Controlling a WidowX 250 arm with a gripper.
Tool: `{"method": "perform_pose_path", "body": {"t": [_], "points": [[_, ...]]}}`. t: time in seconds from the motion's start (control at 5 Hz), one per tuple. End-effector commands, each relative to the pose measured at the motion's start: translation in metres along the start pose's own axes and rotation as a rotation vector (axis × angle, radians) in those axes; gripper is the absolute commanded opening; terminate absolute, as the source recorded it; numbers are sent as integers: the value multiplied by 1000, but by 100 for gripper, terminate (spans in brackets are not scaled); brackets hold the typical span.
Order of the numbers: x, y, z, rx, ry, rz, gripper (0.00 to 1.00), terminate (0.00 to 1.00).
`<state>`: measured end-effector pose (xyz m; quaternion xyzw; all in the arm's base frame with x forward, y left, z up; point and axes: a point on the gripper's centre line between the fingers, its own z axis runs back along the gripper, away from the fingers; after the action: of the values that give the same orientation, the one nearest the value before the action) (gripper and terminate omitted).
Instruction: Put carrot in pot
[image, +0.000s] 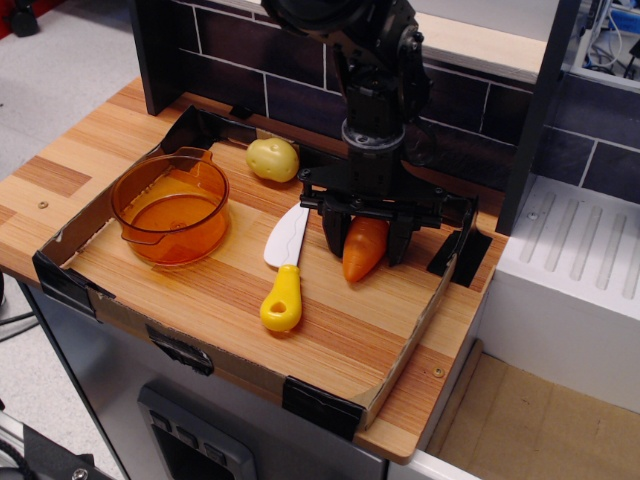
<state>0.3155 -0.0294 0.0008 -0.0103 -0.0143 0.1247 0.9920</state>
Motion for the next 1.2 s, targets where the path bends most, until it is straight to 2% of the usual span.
{"method": "perform_pose_path", "body": {"t": [0.0, 0.2, 0.4, 0.6, 1.0], "points": [[9, 34, 74, -44, -123, 70, 0, 0], [6, 71, 92, -8, -175, 108, 0, 0], [3, 109, 101, 57, -157, 152, 0, 0], [-2, 135, 99, 75, -155, 158, 0, 0], [5, 158, 81, 135, -199, 174, 0, 0]]}}
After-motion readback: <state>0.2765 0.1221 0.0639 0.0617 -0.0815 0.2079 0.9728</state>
